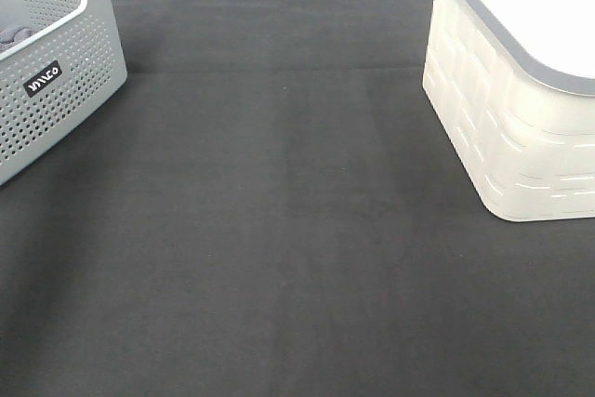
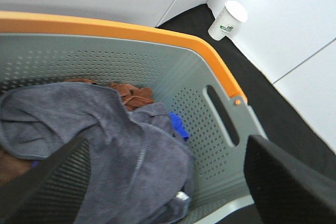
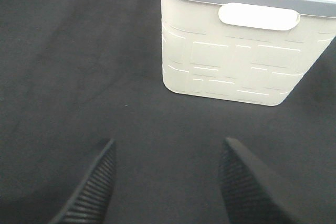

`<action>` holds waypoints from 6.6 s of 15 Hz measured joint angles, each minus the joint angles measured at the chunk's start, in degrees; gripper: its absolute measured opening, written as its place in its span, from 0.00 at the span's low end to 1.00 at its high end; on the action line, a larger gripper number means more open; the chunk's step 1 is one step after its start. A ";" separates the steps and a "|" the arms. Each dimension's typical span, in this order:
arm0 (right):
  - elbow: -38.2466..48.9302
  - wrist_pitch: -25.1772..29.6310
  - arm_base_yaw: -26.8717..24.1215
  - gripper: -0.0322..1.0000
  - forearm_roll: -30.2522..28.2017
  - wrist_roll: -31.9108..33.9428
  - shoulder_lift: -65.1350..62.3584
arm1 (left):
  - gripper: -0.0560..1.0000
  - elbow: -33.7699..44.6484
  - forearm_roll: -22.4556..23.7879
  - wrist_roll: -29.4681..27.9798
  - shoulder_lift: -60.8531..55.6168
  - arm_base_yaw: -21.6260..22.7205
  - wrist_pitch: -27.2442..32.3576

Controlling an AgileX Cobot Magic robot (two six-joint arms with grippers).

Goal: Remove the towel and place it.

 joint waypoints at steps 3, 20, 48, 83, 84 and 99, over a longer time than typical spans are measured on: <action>0.00 0.00 0.00 0.60 0.00 0.00 0.00 | 0.76 -6.25 -0.97 -5.04 7.56 2.86 -3.04; 0.00 0.00 0.00 0.60 -0.06 0.00 0.00 | 0.66 -26.99 -21.94 -7.28 38.33 9.05 -4.24; 0.00 0.00 0.00 0.60 -0.11 0.06 0.00 | 0.05 -36.38 -22.35 -7.73 48.36 11.34 -10.14; 0.00 0.00 0.00 0.60 -0.11 0.11 0.00 | 0.05 -39.82 -0.97 19.94 8.25 -11.46 -40.68; 0.00 0.00 0.00 0.60 -0.11 0.11 0.00 | 0.05 -38.56 4.18 15.81 8.25 -12.61 -42.00; -1.32 -8.31 0.00 0.60 13.81 -4.18 11.86 | 0.05 -11.40 38.79 -12.09 6.25 -13.29 -58.21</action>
